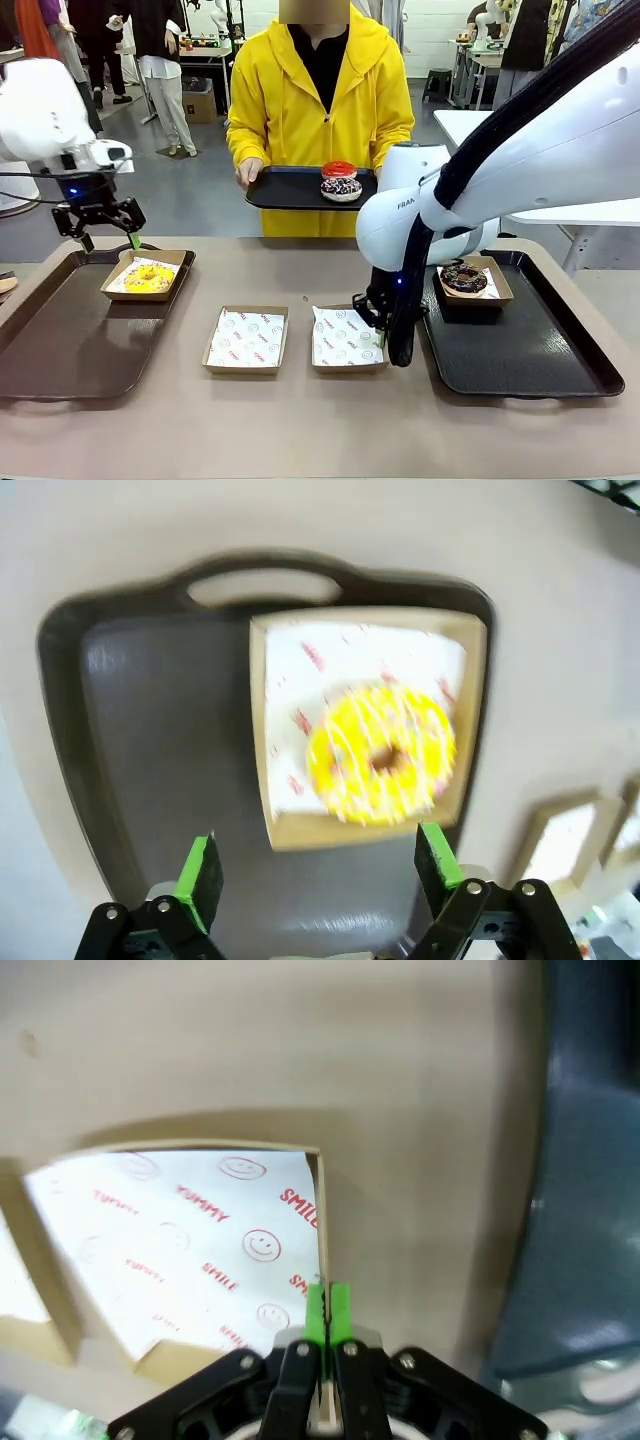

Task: Individually package the donuts and arrange them on the tray.
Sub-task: Place the picked Paper togo box on the Handle tray while simultaneously picking up another Paper togo box from the table with the other hand.

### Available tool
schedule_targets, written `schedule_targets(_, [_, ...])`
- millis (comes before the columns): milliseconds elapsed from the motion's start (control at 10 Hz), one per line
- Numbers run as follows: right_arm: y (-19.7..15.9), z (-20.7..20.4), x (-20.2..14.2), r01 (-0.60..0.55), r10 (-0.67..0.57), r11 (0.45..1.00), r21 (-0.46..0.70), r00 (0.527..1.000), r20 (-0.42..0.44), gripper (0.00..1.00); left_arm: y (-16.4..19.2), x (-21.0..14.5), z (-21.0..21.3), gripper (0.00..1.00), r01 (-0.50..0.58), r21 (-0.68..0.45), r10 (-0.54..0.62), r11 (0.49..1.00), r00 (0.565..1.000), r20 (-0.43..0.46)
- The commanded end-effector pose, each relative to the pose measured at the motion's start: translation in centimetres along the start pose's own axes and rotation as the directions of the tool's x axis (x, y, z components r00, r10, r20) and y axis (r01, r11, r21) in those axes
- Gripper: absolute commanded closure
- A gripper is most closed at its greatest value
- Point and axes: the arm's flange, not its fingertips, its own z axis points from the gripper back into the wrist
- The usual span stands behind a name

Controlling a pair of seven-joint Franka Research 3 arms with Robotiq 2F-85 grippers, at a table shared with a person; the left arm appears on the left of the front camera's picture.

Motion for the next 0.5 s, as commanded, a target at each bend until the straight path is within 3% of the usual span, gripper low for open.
schedule_targets(0, [0.0,4.1,0.5,0.042,-0.043,0.999,0.024,0.999,0.013,1.00,3.7,-6.0,3.9,0.00,-0.006,-0.199,0.006,0.980,1.000,0.000])
schedule_targets(200, [0.2,8.7,1.7,0.077,-0.079,0.995,0.066,0.996,0.041,1.00,7.7,-10.2,6.3,0.00,-0.040,-0.370,0.047,0.928,0.999,0.011])
schedule_targets(400, [1.4,13.2,3.1,0.105,-0.109,0.992,0.074,0.992,0.061,1.00,12.0,-13.2,7.4,0.00,-0.064,-0.547,0.088,0.834,0.996,0.017])
